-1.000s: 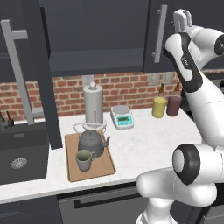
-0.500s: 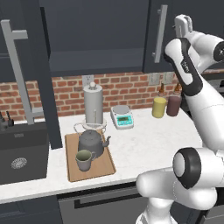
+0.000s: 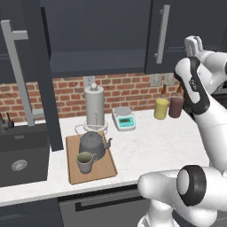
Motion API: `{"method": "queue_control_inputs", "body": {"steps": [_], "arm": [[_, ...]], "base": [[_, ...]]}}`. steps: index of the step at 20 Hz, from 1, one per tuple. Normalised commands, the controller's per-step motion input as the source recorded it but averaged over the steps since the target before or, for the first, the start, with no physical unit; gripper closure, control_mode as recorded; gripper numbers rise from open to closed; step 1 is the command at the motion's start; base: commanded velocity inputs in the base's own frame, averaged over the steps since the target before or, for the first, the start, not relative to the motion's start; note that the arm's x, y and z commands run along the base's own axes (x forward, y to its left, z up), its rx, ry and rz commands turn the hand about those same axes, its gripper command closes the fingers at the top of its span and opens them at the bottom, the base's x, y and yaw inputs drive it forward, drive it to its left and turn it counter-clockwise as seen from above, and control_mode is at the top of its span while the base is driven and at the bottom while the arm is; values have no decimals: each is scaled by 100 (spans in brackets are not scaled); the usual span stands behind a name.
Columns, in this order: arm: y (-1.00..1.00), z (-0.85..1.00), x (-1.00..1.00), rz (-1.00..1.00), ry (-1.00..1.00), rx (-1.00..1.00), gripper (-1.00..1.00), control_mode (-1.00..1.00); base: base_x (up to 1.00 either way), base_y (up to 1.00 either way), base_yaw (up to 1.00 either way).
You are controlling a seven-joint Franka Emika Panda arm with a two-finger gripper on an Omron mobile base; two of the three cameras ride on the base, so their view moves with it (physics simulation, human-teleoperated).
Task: Pick the kettle from the counter and place it on the tray. Then pick the mug from the cabinet and place it on the tray. Then close the cabinet doors.
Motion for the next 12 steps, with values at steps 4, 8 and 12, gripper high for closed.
{"method": "queue_control_inputs", "body": {"steps": [4, 8, 12], "arm": [[-2, -7, -100, -6, 9, 0, -100, -100], [18, 2, -97, -4, 10, -4, -100, -100], [74, 10, -78, -2, 17, -19, -100, -100]], "base": [[0, 0, 0], [0, 0, 0], [0, 0, 0]]}}
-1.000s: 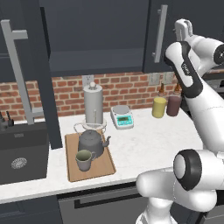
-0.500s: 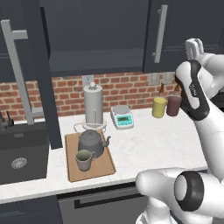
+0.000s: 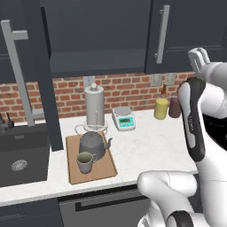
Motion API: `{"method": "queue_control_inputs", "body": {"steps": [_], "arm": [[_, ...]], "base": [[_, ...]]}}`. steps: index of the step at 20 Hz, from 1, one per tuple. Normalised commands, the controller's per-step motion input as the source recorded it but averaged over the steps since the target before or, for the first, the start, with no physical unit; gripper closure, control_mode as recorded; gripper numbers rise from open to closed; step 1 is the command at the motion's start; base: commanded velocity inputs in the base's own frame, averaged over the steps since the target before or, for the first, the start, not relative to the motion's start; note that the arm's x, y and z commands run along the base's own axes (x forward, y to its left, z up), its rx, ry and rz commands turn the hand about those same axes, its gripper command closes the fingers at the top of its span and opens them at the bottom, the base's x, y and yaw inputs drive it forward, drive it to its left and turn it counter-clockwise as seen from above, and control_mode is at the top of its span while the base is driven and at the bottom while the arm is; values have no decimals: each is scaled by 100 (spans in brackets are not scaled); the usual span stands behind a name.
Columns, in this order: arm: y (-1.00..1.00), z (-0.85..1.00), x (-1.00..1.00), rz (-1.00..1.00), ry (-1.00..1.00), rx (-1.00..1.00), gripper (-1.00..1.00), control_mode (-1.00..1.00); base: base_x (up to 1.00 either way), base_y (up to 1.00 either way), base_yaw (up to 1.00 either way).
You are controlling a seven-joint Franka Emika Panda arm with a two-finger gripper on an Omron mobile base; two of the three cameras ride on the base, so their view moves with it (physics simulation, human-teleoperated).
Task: Pick the kettle from the counter and place it on the tray. Then pick the mug from the cabinet and place it on the tray. Then close the cabinet doors.
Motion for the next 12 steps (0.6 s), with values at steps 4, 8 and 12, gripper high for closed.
{"method": "queue_control_inputs", "body": {"steps": [4, 8, 12], "arm": [[100, 2, -54, 0, 19, -36, -100, -100], [100, -13, -32, 0, 25, -34, -100, -100], [49, -58, -8, 0, 18, -21, -100, -100]], "base": [[0, 0, 0], [0, 0, 0], [0, 0, 0]]}}
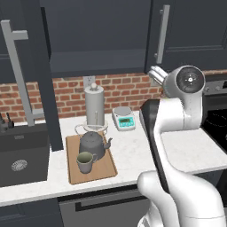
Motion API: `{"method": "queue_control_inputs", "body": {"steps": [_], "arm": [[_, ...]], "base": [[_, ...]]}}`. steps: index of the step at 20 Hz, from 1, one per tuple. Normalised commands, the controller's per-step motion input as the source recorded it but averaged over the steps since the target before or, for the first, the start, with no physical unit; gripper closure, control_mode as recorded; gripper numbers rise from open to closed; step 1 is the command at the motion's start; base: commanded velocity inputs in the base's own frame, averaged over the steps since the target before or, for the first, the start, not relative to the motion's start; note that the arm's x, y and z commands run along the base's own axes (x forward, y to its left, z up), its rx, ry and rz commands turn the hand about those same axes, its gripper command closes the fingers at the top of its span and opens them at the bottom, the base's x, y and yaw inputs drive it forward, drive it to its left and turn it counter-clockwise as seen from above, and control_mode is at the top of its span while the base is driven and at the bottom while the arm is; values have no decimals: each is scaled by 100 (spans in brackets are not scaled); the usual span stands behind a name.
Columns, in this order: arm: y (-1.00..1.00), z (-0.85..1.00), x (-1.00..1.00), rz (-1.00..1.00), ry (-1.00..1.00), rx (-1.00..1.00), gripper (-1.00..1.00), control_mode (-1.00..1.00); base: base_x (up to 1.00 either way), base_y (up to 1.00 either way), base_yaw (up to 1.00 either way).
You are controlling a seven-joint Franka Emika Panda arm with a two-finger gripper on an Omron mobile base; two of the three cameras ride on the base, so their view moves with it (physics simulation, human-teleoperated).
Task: Pick the kettle from the counter and place it on the tray. Then pick the mug from the cabinet and place it on the tray. Then close the cabinet doors.
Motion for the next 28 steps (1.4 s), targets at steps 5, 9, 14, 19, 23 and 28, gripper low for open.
{"method": "queue_control_inputs", "body": {"steps": [5, 9, 14, 19, 23, 28], "arm": [[34, -63, -7, 1, 3, -22, -100, -100], [42, -35, -38, 1, -2, -22, -100, -100], [31, -21, -48, 2, -9, -22, -100, -100], [13, -31, -55, 7, -9, -20, -100, -100], [28, -9, -64, 5, -27, -24, -100, -100], [19, -11, -68, 1, -30, -25, -100, -100]], "base": [[0, 0, 0], [0, 0, 0], [0, 0, 0], [0, 0, 0], [0, 0, 0], [0, 0, 0]]}}
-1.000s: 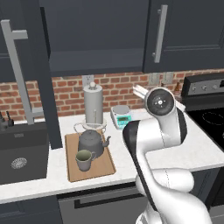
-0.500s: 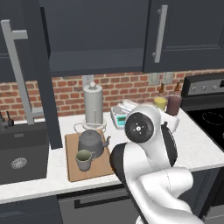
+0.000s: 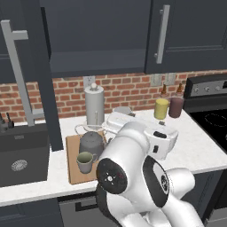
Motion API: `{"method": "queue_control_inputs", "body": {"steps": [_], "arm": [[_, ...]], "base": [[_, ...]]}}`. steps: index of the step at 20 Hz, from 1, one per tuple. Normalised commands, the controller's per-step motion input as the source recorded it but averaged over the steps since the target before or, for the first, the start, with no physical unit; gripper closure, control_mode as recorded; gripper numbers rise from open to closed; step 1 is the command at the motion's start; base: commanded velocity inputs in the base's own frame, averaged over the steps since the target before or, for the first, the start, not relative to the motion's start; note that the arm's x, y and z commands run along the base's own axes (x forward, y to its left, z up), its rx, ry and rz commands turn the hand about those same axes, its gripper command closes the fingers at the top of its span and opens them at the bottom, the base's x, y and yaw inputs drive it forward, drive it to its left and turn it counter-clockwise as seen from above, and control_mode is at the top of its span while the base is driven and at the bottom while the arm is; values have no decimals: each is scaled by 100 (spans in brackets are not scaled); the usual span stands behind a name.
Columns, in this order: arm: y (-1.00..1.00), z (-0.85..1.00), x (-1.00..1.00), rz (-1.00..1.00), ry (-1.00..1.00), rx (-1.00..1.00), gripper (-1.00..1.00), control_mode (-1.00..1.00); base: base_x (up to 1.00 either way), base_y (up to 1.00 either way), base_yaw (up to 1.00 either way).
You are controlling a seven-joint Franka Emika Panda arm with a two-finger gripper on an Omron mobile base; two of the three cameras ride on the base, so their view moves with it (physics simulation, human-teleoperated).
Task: Pick the kettle from the counter and place it on the tray. Then pick the mug from the cabinet and place it on the tray. Then close the cabinet doors.
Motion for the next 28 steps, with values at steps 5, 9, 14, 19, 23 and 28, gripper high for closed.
{"method": "queue_control_inputs", "body": {"steps": [5, 9, 14, 19, 23, 28], "arm": [[5, -17, -63, 4, -29, -21, -100, -100], [3, -38, -36, 3, -2, -19, -100, -100], [0, -50, -8, 0, -1, -13, -100, -100], [23, -58, 0, 0, 0, -19, -100, -100], [59, -42, 3, 0, -2, -16, -100, -100], [53, -13, 23, 0, -3, -9, -100, -100]], "base": [[0, 0, 0], [0, 0, 0], [0, 0, 0], [0, 0, 0], [0, 0, 0], [0, 0, 0]]}}
